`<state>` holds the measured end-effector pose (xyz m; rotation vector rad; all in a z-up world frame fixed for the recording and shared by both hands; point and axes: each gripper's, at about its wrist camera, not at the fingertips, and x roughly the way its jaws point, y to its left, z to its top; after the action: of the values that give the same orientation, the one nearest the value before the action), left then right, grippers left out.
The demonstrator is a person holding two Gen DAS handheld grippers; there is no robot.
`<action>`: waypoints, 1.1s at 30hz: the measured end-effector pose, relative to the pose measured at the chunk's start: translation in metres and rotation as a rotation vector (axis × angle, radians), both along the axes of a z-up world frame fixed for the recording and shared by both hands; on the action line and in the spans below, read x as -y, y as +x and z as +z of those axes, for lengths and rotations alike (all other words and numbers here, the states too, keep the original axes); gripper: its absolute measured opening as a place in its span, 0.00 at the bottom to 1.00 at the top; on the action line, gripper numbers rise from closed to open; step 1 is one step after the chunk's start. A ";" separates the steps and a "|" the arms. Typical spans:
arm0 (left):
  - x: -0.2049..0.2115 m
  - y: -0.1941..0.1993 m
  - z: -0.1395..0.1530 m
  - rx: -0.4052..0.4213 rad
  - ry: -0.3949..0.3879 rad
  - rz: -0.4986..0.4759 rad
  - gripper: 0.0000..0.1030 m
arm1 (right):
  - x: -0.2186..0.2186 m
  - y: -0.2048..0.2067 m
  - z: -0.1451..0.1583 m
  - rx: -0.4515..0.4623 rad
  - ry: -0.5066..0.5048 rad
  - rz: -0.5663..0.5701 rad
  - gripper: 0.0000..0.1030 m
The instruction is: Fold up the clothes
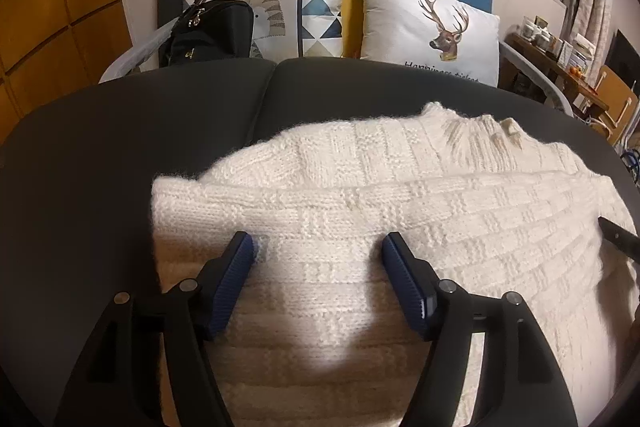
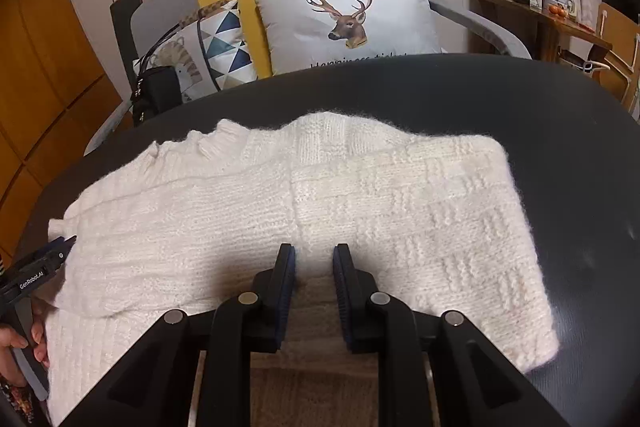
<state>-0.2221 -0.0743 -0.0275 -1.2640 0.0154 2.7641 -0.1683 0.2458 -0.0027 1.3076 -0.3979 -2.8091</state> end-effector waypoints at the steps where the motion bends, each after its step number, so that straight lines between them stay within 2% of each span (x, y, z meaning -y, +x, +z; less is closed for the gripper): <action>1: 0.000 -0.006 -0.001 0.001 0.007 0.003 0.70 | -0.001 -0.005 0.000 -0.002 -0.002 -0.001 0.18; 8: -0.002 -0.015 -0.004 -0.012 0.016 0.014 0.71 | -0.008 -0.015 0.000 -0.023 -0.050 -0.007 0.20; 10: -0.001 -0.013 0.002 -0.016 0.042 0.023 0.71 | -0.011 -0.013 0.004 -0.036 -0.078 -0.006 0.20; 12: 0.000 -0.011 0.011 -0.020 0.075 0.035 0.71 | -0.013 -0.009 0.019 -0.114 -0.110 0.004 0.20; 14: -0.006 -0.010 0.027 -0.055 0.137 0.009 0.71 | -0.008 -0.010 0.035 -0.169 -0.099 0.025 0.15; 15: -0.013 -0.011 0.035 -0.076 0.145 -0.007 0.71 | -0.002 -0.018 0.039 -0.163 -0.096 0.051 0.14; 16: -0.023 -0.013 0.040 -0.094 0.126 -0.027 0.71 | 0.004 -0.029 0.041 -0.154 -0.113 0.076 0.10; 18: -0.044 -0.018 0.043 -0.114 0.089 -0.071 0.71 | 0.015 -0.052 0.042 -0.133 -0.149 0.119 0.09; 25: -0.092 -0.035 0.015 -0.106 0.032 -0.170 0.70 | 0.045 -0.121 -0.002 -0.006 -0.196 0.168 0.03; 27: -0.096 -0.040 0.000 -0.064 -0.004 -0.170 0.70 | 0.050 -0.135 -0.012 0.023 -0.211 0.185 0.03; 28: -0.093 -0.045 -0.006 -0.034 0.024 -0.165 0.71 | 0.052 -0.139 -0.017 0.032 -0.223 0.193 0.03; 31: -0.078 -0.048 -0.009 -0.022 0.110 -0.134 0.71 | 0.056 -0.145 -0.029 0.049 -0.233 0.186 0.03; 33: -0.077 -0.047 -0.010 -0.023 0.123 -0.133 0.71 | 0.058 -0.148 -0.038 0.060 -0.226 0.189 0.01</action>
<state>-0.2688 0.0025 -0.0374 -1.1565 -0.0657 2.6227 -0.3167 0.1880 -0.0407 1.3080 -0.5446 -2.4930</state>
